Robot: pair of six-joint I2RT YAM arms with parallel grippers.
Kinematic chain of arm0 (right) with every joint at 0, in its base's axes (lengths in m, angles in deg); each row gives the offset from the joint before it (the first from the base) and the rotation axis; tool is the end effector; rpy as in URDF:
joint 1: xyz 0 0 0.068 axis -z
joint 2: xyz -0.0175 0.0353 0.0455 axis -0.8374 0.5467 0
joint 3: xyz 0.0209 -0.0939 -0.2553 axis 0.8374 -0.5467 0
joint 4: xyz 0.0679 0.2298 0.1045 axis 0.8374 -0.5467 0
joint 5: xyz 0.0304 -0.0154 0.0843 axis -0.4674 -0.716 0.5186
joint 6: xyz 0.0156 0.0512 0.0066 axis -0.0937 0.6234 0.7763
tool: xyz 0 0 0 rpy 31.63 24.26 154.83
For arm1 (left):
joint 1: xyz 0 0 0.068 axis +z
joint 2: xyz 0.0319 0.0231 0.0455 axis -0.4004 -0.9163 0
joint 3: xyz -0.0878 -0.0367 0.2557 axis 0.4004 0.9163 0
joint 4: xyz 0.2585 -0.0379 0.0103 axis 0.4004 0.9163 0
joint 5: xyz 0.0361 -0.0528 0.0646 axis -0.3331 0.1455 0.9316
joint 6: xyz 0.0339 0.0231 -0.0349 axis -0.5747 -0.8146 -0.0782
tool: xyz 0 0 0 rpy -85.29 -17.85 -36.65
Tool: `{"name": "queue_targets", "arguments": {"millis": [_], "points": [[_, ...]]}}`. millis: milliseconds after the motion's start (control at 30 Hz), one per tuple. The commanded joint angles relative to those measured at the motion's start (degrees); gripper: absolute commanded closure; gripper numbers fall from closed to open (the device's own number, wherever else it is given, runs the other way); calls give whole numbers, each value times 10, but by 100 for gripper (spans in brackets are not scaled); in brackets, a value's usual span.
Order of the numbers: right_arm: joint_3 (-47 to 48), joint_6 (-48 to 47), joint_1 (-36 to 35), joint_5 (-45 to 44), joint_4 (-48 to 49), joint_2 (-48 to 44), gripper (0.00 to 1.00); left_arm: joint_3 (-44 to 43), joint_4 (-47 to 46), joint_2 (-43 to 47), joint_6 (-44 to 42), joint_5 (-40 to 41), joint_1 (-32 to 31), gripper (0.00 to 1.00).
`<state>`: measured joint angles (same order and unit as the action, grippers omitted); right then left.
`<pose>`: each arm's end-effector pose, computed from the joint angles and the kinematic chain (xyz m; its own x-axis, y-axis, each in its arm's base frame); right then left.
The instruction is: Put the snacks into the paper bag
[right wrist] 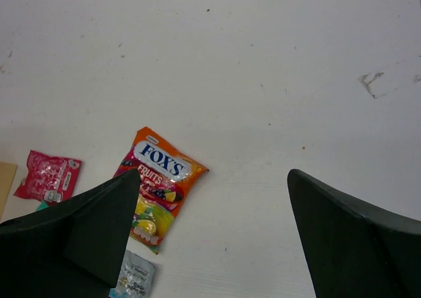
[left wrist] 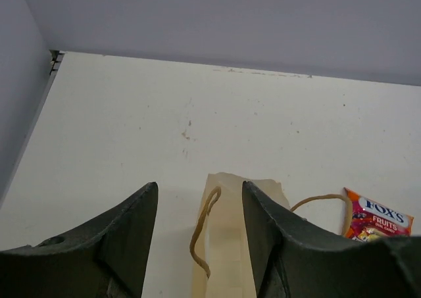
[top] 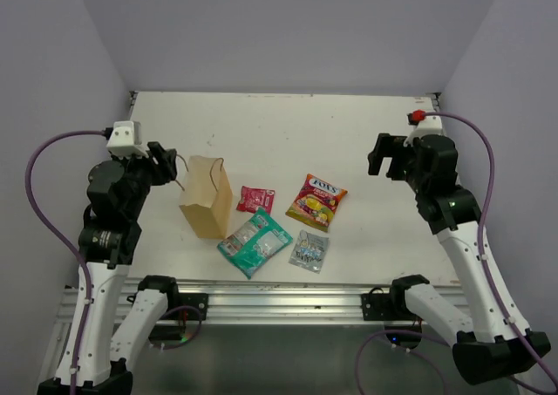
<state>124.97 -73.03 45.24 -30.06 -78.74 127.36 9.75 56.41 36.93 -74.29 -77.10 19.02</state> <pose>0.1895 0.0356 0.3750 -0.3881 0.1131 -0.9146 -0.0444 0.9890 0.1412 0.1414 -0.0110 0.3876 -0.1498 -0.2095 -0.9663 0.0396 0.9752 -0.2176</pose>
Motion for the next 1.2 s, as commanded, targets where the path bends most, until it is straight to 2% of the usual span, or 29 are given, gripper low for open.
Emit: {"name": "queue_targets", "arguments": {"millis": [0,167,500,833,900,1167], "points": [[-4,8,0,-8,-2,-1,1,9,12,-5,17,-2,-3,42],[-16,11,0,-6,6,-4,1,32,21,-13,24,-37,-3,41],[-26,16,0,4,6,17,1,50,35,-62,43,-29,-3,43],[-62,22,-1,46,32,58,2,60,34,-96,49,-56,-3,51],[-68,25,-1,48,34,74,4,62,36,-101,49,-60,-4,53],[-101,41,-9,48,84,139,7,63,36,-121,49,-58,-13,74]]}}
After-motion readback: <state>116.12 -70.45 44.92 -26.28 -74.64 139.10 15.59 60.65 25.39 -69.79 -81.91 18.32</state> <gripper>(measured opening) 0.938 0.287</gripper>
